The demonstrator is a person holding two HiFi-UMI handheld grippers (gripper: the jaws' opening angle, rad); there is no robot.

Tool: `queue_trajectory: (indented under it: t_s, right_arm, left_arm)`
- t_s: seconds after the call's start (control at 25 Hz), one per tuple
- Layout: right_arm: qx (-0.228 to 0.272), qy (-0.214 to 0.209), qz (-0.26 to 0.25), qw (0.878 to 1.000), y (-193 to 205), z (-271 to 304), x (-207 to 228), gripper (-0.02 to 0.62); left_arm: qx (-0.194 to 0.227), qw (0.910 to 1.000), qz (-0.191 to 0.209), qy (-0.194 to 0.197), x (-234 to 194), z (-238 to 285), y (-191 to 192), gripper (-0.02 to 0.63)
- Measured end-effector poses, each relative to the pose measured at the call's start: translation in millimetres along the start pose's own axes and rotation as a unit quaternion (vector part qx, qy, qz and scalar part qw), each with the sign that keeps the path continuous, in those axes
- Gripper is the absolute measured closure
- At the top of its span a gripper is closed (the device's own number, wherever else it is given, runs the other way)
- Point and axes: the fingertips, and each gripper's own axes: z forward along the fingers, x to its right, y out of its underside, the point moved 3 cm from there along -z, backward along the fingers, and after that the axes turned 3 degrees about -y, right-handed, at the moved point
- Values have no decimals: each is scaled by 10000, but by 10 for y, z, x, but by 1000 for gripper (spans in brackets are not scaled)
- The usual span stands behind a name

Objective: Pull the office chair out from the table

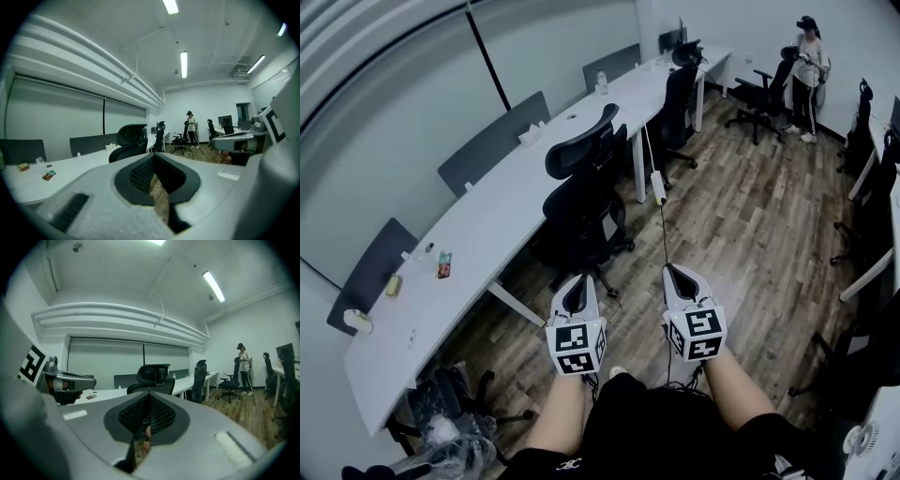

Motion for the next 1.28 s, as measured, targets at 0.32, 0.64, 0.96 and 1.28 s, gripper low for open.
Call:
queue_trajectory:
  t_s: [0.32, 0.64, 0.96, 1.28]
  right_arm:
    - [-92, -19, -67, 9999, 51, 486, 290, 586]
    - [-134, -159, -251, 9995, -8, 1203, 559, 586]
    - [-253, -216, -273, 9991, -135, 1993, 1000, 586]
    - [-320, -513, -388, 9974, -312, 2807, 1263, 586]
  left_arm:
    - [-31, 9998, -92, -153, -224, 530, 45, 600]
    - [-55, 9991, -190, -381, -573, 1200, 31, 600]
    - [-222, 9981, -255, -521, -817, 1971, -13, 600]
    - [-188, 9960, -323, -813, -1164, 2572, -193, 594]
